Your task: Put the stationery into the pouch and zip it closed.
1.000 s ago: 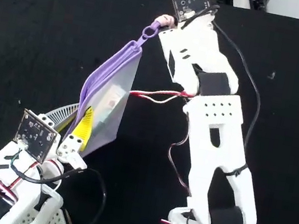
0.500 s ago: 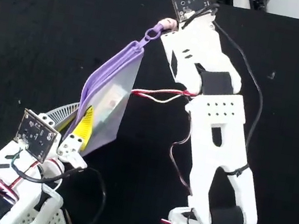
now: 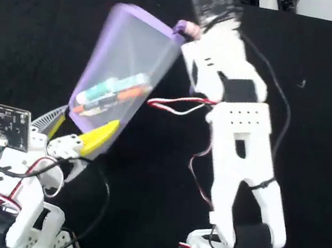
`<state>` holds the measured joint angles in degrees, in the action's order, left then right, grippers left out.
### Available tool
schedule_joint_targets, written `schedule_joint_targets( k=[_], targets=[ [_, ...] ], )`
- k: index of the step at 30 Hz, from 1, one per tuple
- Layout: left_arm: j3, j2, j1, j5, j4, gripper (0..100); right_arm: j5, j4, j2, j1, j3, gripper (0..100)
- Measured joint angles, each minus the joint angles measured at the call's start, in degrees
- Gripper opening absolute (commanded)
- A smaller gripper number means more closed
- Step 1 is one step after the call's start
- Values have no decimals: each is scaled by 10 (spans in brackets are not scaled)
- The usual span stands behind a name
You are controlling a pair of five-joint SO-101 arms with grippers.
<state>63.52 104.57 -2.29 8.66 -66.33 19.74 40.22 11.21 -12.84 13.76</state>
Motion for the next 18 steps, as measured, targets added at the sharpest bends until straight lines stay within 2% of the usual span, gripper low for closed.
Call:
schedule_joint_targets(
  k=[7, 14, 18],
  targets=[
    [0, 0, 58, 3, 0, 374, 54, -33, 1, -59, 71, 20],
    [0, 0, 79, 3, 0, 374, 60, -56, -30, -69, 135, 211],
    [0, 0, 79, 3, 0, 374, 63, -56, -49, -81, 136, 273]
  ],
)
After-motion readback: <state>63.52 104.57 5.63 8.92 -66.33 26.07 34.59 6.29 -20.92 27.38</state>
